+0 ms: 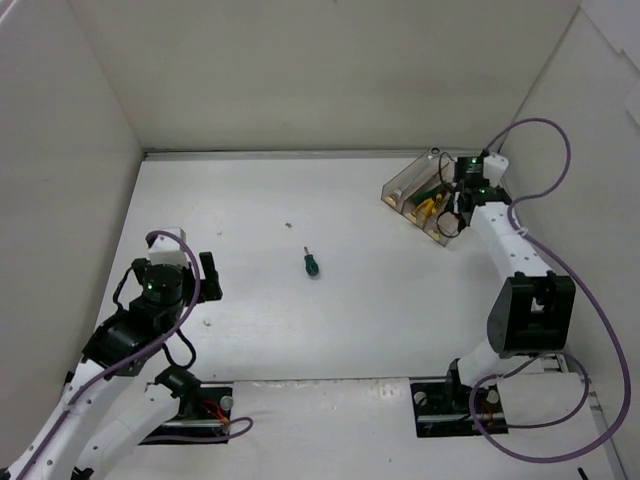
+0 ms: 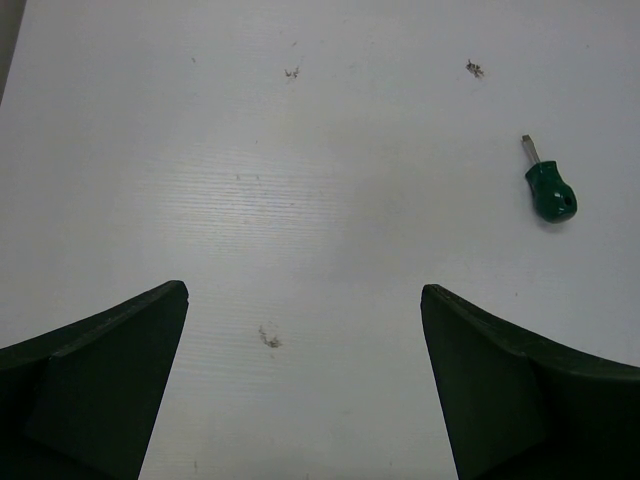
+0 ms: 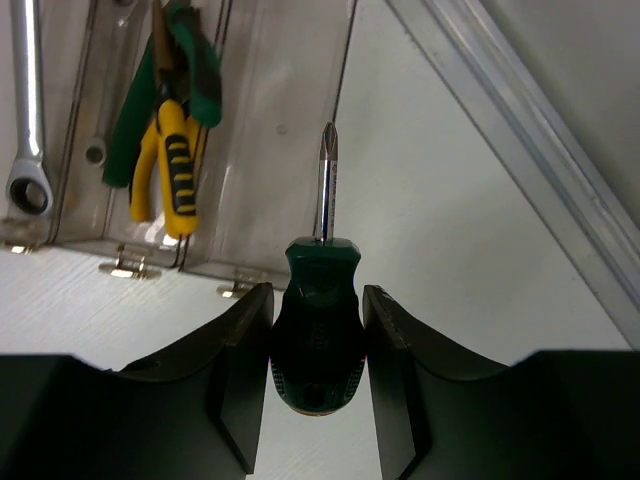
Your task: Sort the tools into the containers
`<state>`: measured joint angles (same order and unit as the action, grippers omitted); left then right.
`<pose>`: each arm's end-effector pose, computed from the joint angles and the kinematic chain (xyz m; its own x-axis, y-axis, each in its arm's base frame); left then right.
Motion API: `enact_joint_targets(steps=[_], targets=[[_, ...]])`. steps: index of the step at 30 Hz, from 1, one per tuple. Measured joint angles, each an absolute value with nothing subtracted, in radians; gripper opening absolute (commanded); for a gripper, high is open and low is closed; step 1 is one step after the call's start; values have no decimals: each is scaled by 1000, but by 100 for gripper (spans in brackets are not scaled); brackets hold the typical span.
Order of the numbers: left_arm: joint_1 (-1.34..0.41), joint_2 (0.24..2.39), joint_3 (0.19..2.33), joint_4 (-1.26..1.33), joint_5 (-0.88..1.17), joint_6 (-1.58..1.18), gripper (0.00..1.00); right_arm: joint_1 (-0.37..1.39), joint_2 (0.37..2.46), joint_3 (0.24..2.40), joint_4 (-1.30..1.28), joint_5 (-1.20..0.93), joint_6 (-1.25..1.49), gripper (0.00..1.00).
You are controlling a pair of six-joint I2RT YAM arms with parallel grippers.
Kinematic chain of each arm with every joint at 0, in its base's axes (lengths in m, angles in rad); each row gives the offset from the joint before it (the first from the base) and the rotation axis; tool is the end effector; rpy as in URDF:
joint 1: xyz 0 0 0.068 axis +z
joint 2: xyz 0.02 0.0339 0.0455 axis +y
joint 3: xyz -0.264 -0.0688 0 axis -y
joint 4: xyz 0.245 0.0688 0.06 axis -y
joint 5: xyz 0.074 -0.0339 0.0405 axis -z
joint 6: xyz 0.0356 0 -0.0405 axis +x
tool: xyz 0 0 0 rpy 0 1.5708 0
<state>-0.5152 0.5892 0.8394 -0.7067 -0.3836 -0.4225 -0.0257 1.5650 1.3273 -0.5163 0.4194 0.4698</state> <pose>0.1102 -0.0471 0.3318 -0.4173 -0.2007 -0.8863 -0.0072 0.9760 -0.2176 0.3479 -0.0234 0.3052 -0.4652 0.4256 -0.7762 0.5953 0.7993 0.0814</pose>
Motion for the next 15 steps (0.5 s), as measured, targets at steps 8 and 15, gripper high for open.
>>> enact_joint_targets(steps=[8,15], targets=[[-515,604,839,-707,-384,-422,100,-160,1737,1477,-515,379,442,0],[-515,615,839,-707,-384,-421,100,-167,1878,1588,-514,338,442,0]])
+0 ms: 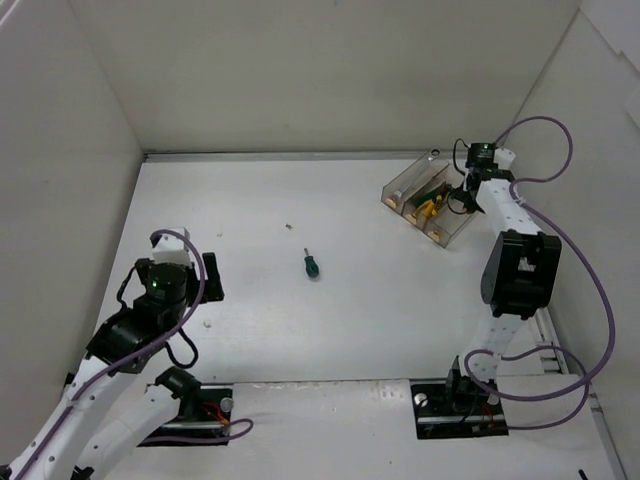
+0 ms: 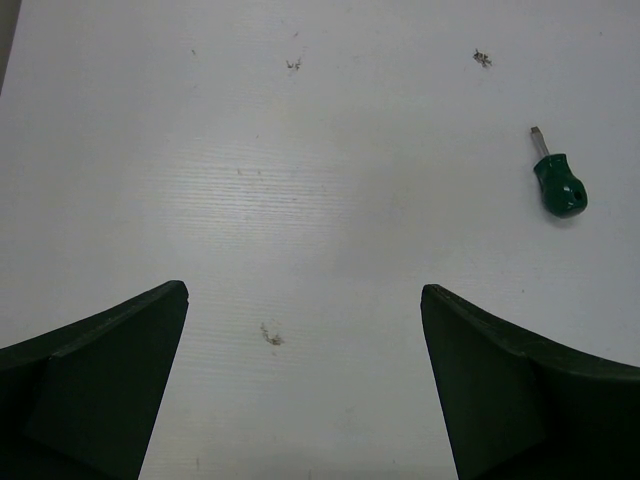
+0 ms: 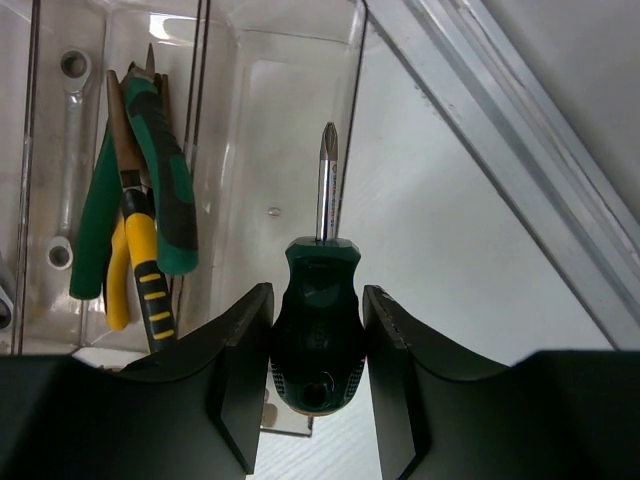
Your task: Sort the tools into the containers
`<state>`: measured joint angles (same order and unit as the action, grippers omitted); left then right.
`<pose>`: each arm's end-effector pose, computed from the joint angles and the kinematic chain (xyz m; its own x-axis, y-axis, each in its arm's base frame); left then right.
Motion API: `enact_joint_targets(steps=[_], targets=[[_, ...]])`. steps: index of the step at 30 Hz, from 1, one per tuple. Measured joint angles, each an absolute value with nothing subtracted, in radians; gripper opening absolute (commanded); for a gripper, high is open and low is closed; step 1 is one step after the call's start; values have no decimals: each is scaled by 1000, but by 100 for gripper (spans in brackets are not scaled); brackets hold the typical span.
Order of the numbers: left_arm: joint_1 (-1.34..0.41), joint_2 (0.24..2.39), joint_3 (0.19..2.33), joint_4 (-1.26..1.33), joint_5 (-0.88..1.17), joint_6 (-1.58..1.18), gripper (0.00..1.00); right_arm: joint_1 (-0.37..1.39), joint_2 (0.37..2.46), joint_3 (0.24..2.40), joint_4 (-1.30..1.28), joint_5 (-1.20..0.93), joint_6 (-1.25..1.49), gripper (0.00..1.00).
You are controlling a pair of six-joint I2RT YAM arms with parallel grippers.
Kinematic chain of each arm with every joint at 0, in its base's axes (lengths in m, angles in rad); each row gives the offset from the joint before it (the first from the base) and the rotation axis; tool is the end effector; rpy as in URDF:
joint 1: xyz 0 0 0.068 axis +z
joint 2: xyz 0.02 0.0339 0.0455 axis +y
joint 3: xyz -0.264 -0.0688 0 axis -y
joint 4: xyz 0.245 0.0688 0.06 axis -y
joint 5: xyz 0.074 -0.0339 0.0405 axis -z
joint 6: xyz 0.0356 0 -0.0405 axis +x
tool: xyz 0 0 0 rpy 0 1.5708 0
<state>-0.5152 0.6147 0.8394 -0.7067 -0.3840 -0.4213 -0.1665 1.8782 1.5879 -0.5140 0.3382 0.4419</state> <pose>0.1150 -0.0498 0.3292 -0.4368 -0.1884 -0.8796 -0.0117 0.9789 -0.2039 0.4186 -0.0823 0.2750 -0.4782 0.4895 -0.7292 0.6503 0.7554 0.0806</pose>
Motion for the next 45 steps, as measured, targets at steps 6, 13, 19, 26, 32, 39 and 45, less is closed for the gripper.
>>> enact_joint_targets(steps=[6,13,19,26,32,39,45], targets=[[-515,622,839,-707,-385,-421,100,-168,1961,1645,-513,307,470,2],[-515,627,839,-707,-386,-422,100,-172,2058,1682,-509,267,508,17],[-515,630,839,-707,-386,-422,100,-172,2082,1691,-511,263,519,44],[-515,632,839,-707,-385,-421,100,-172,2076,1697,-505,260,509,60],[-515,631,839,-706,-384,-421,100,-160,1936,1637,-513,280,480,64],[-515,630,839,-706,-374,-419,100,-11,1617,1553,-503,323,435,75],[-515,624,839,-706,-366,-419,100,219,1500,1464,-491,273,425,79]])
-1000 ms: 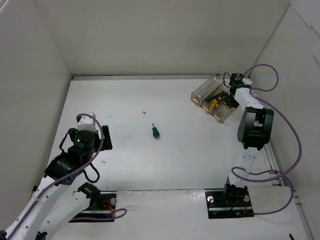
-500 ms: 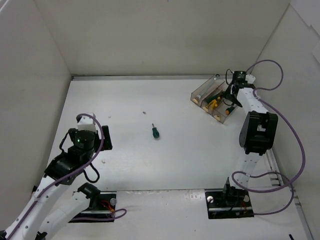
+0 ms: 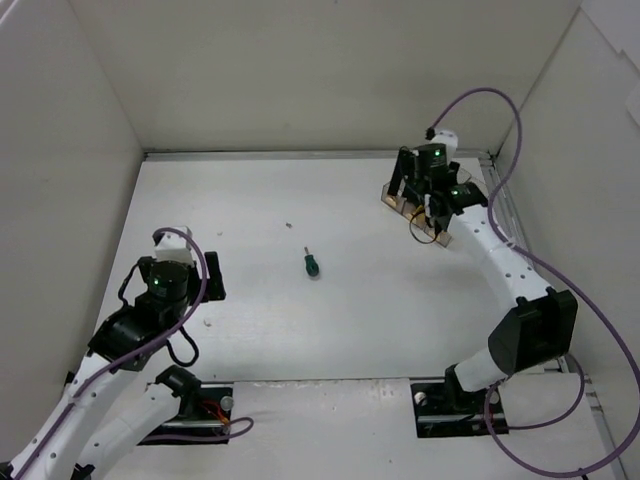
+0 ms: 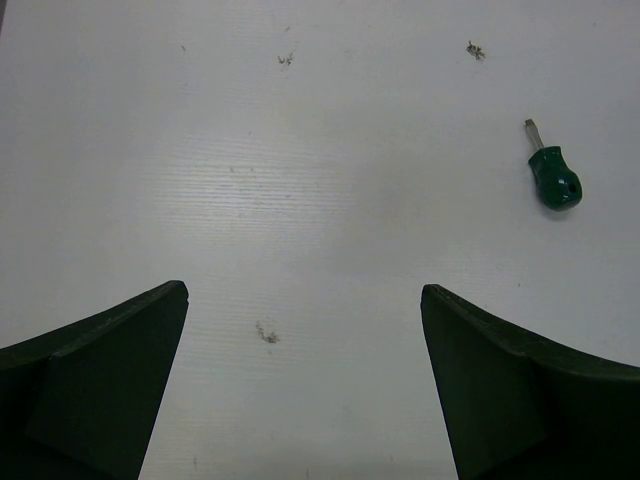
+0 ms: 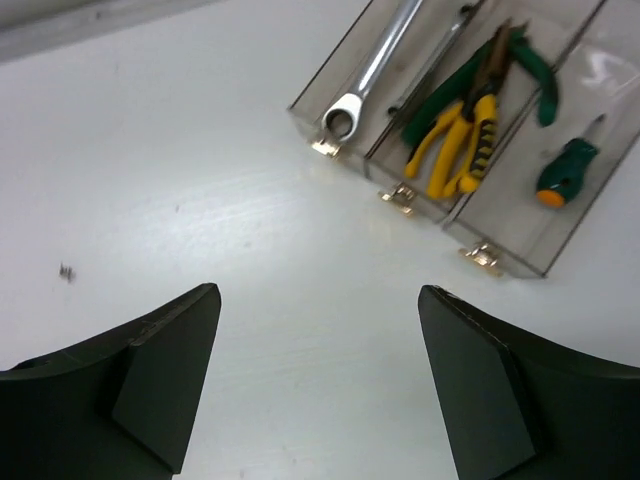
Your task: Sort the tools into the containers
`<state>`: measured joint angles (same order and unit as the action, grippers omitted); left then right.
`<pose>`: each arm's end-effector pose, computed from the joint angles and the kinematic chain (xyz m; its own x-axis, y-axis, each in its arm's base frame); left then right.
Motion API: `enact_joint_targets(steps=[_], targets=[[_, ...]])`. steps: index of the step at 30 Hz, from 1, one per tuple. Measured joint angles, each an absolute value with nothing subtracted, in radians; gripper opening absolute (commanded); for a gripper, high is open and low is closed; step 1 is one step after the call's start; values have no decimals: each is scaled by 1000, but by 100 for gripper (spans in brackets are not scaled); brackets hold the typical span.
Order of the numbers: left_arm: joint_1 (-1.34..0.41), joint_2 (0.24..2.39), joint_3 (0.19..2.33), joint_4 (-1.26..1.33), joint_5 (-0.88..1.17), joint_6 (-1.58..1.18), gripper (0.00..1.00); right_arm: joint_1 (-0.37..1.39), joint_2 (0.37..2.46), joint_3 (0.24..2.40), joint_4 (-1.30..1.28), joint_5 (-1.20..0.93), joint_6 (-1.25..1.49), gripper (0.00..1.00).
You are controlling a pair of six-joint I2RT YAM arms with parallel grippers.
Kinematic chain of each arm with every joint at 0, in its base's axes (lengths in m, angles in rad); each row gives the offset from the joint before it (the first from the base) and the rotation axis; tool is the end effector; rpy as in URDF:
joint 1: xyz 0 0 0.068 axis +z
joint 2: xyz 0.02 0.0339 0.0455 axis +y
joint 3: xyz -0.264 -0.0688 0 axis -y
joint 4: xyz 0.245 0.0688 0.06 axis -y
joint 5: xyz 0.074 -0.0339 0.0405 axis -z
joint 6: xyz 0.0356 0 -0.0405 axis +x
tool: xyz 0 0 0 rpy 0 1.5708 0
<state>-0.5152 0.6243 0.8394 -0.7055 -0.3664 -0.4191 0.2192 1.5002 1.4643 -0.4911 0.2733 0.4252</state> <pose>0.1167 -0.0514 0.3282 -0.4497 -0.1820 -0.8745 0.0022 0.9788 -0.2049 0.3359 0.0650 0.3736 -0.4396 0.3090 -0.8434 0.2192 0.9475 0.2329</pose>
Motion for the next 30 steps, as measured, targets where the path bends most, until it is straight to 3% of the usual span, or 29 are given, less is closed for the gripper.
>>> enact_joint_targets(steps=[15,30], targets=[[-515,610,839,-706,-364,-408,100,668,1781,1461,-508,230,475,82],[-515,611,839,-706,-363,-408,100,781,2042,1561,-501,223,517,70]])
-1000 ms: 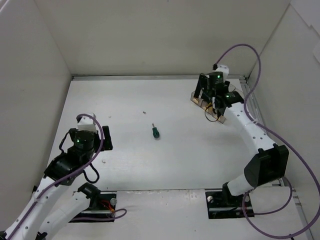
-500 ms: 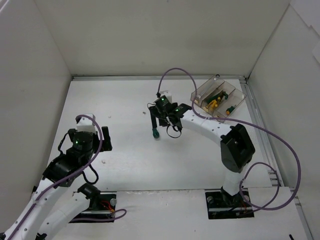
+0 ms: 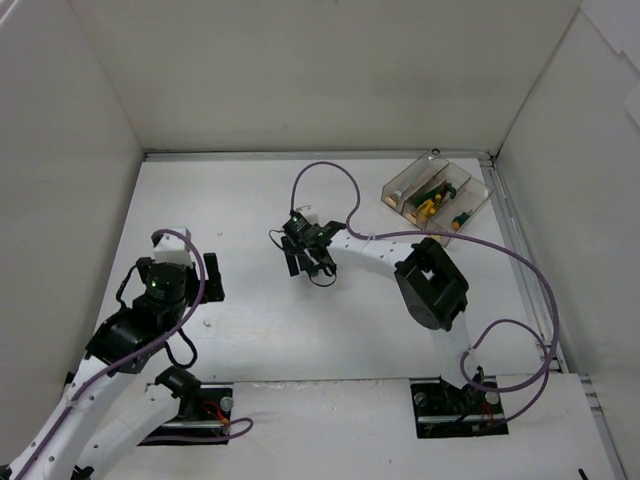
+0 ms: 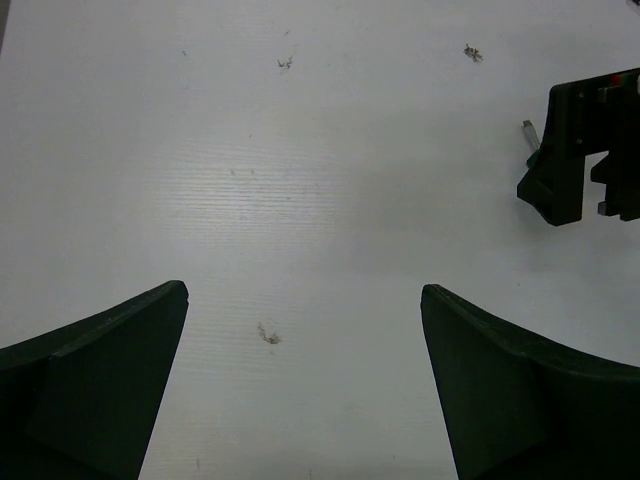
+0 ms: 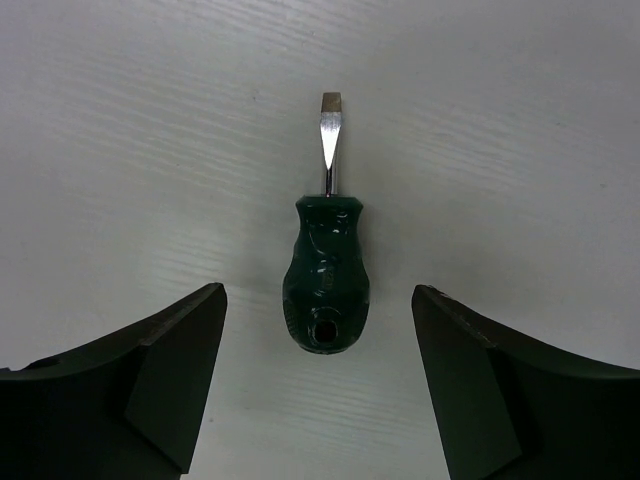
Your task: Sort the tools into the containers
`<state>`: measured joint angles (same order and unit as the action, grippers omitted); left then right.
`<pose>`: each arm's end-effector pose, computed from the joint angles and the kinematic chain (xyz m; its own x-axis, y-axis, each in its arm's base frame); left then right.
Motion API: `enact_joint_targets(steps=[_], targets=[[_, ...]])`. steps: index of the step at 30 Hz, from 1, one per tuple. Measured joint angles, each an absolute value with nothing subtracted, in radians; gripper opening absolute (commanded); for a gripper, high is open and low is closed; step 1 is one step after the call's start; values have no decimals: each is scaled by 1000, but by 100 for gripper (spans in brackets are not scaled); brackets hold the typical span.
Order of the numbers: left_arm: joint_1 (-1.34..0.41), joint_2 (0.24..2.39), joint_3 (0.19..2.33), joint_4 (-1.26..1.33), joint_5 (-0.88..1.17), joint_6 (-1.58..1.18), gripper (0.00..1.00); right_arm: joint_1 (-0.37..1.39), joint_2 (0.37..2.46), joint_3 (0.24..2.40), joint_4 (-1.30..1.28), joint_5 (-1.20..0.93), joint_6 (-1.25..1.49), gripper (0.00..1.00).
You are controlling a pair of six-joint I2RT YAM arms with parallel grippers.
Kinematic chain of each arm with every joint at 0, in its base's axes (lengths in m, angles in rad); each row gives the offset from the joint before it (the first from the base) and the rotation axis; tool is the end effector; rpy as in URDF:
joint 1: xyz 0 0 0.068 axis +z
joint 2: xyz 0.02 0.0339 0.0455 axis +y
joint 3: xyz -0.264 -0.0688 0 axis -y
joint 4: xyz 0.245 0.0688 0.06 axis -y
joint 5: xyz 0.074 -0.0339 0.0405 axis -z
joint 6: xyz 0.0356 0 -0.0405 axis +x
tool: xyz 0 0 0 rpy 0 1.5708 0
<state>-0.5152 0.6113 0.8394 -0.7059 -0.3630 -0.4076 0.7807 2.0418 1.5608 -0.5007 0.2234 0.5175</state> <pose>0.1143 -0.0502 0.3295 -0.4412 -0.1761 -0.8800 0.0123 0.9793 -0.2021 0.3218 0.3077 0.1982 -0.8096 -0.1230 -0.5740 -0.2282 0.9668 0.1148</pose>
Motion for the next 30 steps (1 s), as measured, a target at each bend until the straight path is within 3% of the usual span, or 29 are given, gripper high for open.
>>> enact_joint_targets(steps=[9,16,23,30], targets=[[-515,609,839,-706,-359,-405,100,794,2109,1576,-492,260,523,42],[-515,606,839,-706,-359,-405,100,797,2124,1594,-490,288,525,0],[-515,605,839,-706,-359,-405,100,764,2093,1581,-495,331,523,0],[-515,604,839,-706,-360,-405,100,549,1833,1547,-506,379,489,0]])
